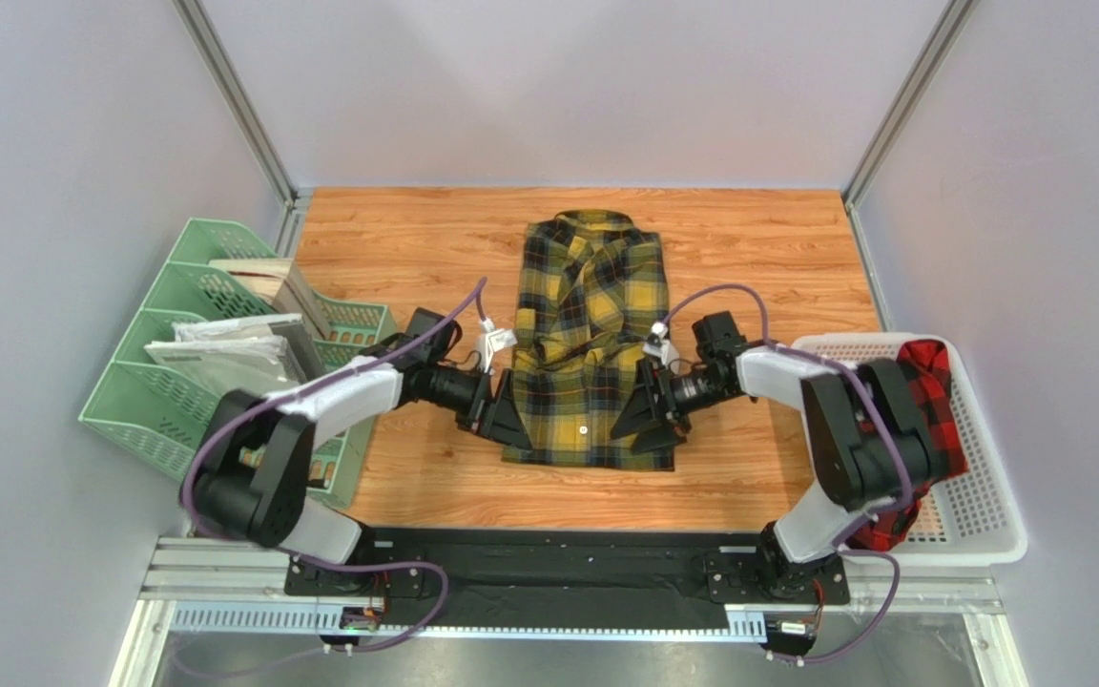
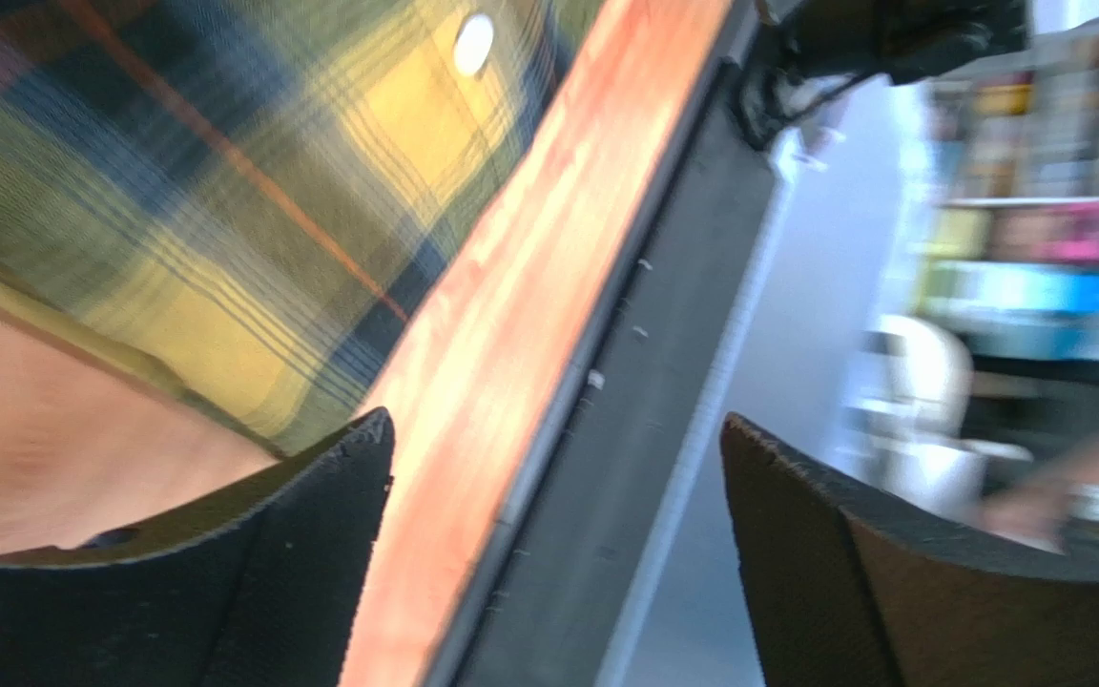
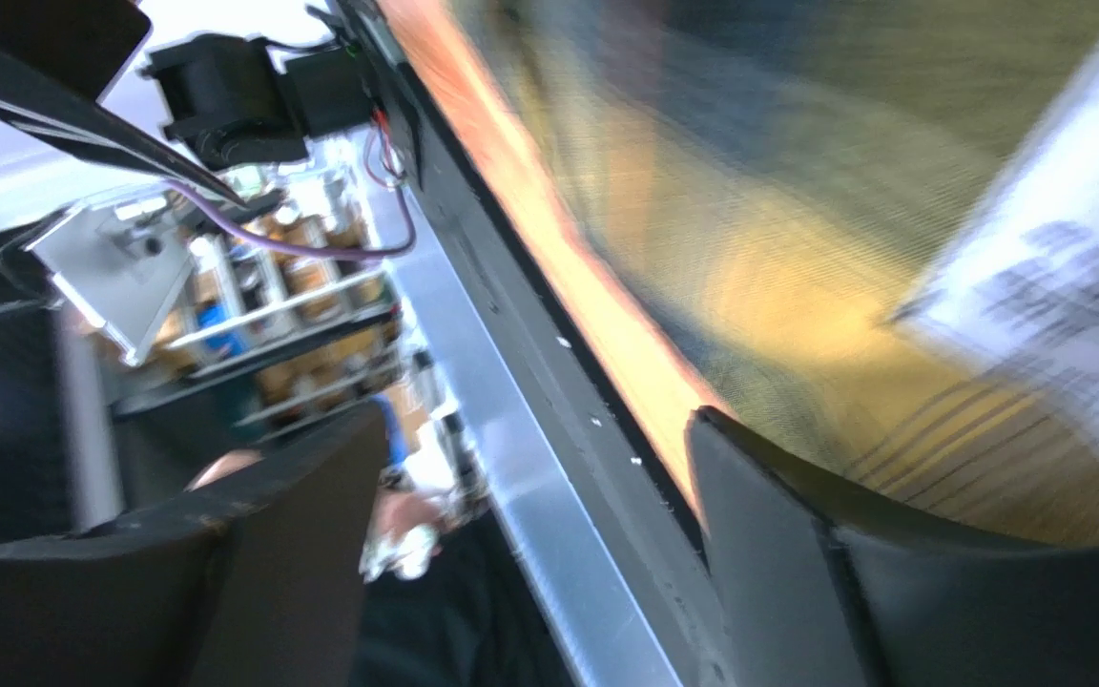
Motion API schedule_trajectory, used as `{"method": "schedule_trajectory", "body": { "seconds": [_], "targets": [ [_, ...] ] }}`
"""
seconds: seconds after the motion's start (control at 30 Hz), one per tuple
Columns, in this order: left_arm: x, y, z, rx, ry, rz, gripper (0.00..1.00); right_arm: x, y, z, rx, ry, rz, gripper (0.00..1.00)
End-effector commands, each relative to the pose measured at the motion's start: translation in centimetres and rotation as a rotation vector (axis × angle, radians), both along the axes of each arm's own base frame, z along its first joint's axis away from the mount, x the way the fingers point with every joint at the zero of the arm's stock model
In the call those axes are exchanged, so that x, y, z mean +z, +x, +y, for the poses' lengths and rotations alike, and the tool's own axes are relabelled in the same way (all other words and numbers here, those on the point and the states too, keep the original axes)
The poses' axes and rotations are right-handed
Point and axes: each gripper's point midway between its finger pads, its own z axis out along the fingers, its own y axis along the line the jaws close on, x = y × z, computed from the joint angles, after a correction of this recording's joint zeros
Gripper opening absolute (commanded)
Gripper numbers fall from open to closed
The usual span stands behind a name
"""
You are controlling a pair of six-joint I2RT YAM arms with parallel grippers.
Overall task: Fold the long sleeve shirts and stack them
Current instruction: Fold the shirt
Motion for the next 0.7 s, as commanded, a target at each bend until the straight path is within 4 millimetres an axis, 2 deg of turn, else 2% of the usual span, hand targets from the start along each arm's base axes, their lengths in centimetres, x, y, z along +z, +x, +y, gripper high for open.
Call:
{"method": "schedule_trajectory", "body": {
  "seconds": [0.0,0.03,0.07,0.1,0.13,0.17,0.2,0.23,0.27,0.3,0.33,0.37,0.43,0.47,0.53,0.57,0.6,0.67],
  "targets": [
    [6.6,1.7,0.3,-0.101,0.04,-0.596,0.83,7.4,4.7,0.5,-0.087,0.012,-0.351,0.63],
    [6.4,1.6,0.7,-0.184,0.079,-0.763,0.77,8.4,6.2,0.9,-0.1,0.015,-0.432,0.47],
    [7.0,2.3,1.5,-0.181,0.165,-0.922,0.73,8.6,7.5,1.1,-0.11,-0.016,-0.486,0.39],
    [7.0,0.9,0.5,-0.271,0.155,-1.021,0.7,8.7,8.3,1.4,-0.079,-0.029,-0.561,0.33],
    [6.1,0.4,0.5,-0.359,0.154,-1.136,0.67,8.8,9.4,2.5,-0.042,-0.05,-0.593,0.24],
    [6.3,0.6,0.7,-0.377,0.185,-1.24,0.65,8.6,9.9,3.1,-0.013,-0.055,-0.614,0.22],
    [6.0,-0.7,-0.3,-0.449,0.159,-1.31,0.64,8.4,10.5,3.7,0.019,-0.068,-0.643,0.21],
    [5.2,-0.6,-0.7,-0.503,0.16,-1.408,0.62,7.9,11.2,4.9,0.076,-0.079,-0.689,0.2],
    [4.8,-0.2,-0.8,-0.515,0.198,-1.455,0.61,7.3,11.9,5.3,0.095,-0.099,-0.713,0.19],
    [4.4,-0.9,-1.7,-0.562,0.182,-1.492,0.6,6.7,12.4,5.6,0.11,-0.112,-0.727,0.19],
    [4.1,-0.9,-2.3,-0.58,0.182,-1.532,0.58,6.1,12.8,6.0,0.137,-0.118,-0.752,0.18],
    [3.0,-0.4,-2.5,-0.609,0.229,-1.546,0.57,5.0,13.7,6.5,0.152,-0.125,-0.74,0.18],
    [2.5,-0.5,-4.1,-0.633,0.222,-1.588,0.57,3.5,14.7,6.7,0.172,-0.158,-0.744,0.17],
    [0.9,-0.2,-4.3,-0.671,0.274,-1.58,0.57,2.1,15.2,6.7,0.174,-0.176,-0.72,0.17],
    [0.3,-0.1,-5.8,-0.683,0.278,-1.635,0.57,0.7,16.1,6.5,0.168,-0.202,-0.709,0.16],
    [-1.1,0.2,-5.8,-0.709,0.322,-1.631,0.57,0.1,16.2,6.5,0.167,-0.211,-0.705,0.16],
    [-1.2,0.3,-6.4,-0.712,0.317,-1.662,0.57,-1.0,16.3,6.5,0.172,-0.22,-0.689,0.16],
    [-3.0,0.2,-6.5,-0.761,0.344,-1.652,0.57,-2.0,16.3,6.5,0.173,-0.227,-0.668,0.16]
  ]
}}
